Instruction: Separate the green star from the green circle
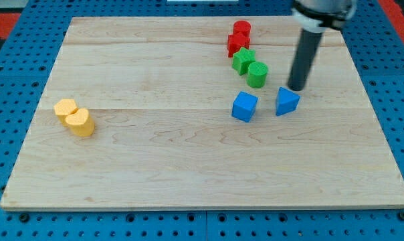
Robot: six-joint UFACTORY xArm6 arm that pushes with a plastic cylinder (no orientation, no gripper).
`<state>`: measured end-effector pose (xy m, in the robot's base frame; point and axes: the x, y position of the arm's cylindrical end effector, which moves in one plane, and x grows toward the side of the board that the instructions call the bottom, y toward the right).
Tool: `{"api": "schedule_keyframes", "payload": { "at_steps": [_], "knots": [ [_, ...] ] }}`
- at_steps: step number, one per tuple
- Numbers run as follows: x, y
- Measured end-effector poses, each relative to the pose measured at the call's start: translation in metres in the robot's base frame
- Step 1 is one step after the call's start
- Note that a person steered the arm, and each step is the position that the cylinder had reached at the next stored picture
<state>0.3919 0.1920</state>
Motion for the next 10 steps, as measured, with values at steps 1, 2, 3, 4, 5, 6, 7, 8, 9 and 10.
{"api": "schedule_keyframes", "payload": {
  "at_steps": [1,2,3,4,5,6,7,8,9,10],
  "knots": [
    [0.026,0.020],
    [0.027,-0.046],
    [0.029,-0.096],
    [0.005,-0.086],
    [-0.008,-0.022],
    [-0.038,-0.025],
    [-0.078,-0.035],
    [-0.083,-0.106],
    [-0.053,-0.175],
    [-0.066,-0.198]
  ]
}}
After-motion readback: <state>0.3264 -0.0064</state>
